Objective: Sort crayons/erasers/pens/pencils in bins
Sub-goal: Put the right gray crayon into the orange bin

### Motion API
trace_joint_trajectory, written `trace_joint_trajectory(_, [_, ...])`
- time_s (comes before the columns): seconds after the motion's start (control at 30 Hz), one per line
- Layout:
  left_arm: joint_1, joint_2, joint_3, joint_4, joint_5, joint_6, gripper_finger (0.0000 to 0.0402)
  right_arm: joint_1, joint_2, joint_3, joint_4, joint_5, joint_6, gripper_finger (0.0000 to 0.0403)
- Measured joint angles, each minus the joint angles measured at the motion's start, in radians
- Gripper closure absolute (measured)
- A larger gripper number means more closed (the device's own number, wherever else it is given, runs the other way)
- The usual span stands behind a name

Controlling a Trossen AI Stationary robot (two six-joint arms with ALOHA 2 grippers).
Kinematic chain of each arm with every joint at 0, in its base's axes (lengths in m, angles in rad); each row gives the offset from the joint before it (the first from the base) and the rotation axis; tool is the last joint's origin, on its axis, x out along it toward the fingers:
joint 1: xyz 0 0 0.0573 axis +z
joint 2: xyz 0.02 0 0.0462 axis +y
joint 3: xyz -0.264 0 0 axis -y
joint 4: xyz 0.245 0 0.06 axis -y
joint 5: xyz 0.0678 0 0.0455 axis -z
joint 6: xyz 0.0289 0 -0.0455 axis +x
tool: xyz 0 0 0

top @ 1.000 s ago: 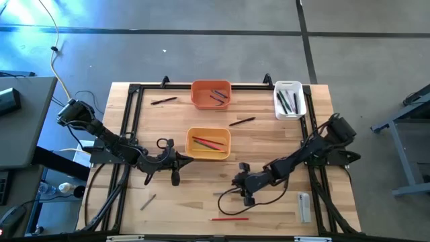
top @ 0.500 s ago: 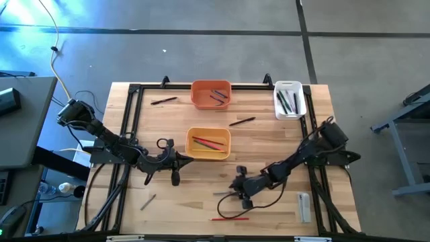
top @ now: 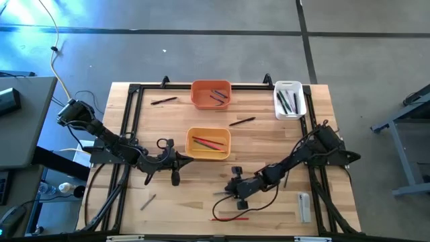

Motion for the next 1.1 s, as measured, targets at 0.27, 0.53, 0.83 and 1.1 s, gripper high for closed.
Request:
trace_joint_trajectory(0.27, [0.0,0.0,0.0,-0.002,0.0,0.006,0.0401,-0.027,-0.032,0.0,-0.066,-0.024,-0.046,0.0383])
trace_joint_trajectory(0.53, [0.0,0.0,0.0,-0.006,0.001,0.001,0.0401,-0.054,-0.196,-0.01,-0.181,-0.019,-0.088,0.0379])
trace_joint_trajectory(0.83, [0.001,0.0,0.0,-0.012,-0.001,0.0,0.0401,-0.174,-0.477,-0.008,-0.352,0.085,-0.082,0.0378])
trace_joint_trajectory(1.1, [0.002,0.0,0.0,-0.011,-0.024,0.009,0.0401,-0.546,-0.543,0.055,-0.38,0.059,-0.207,0.0377])
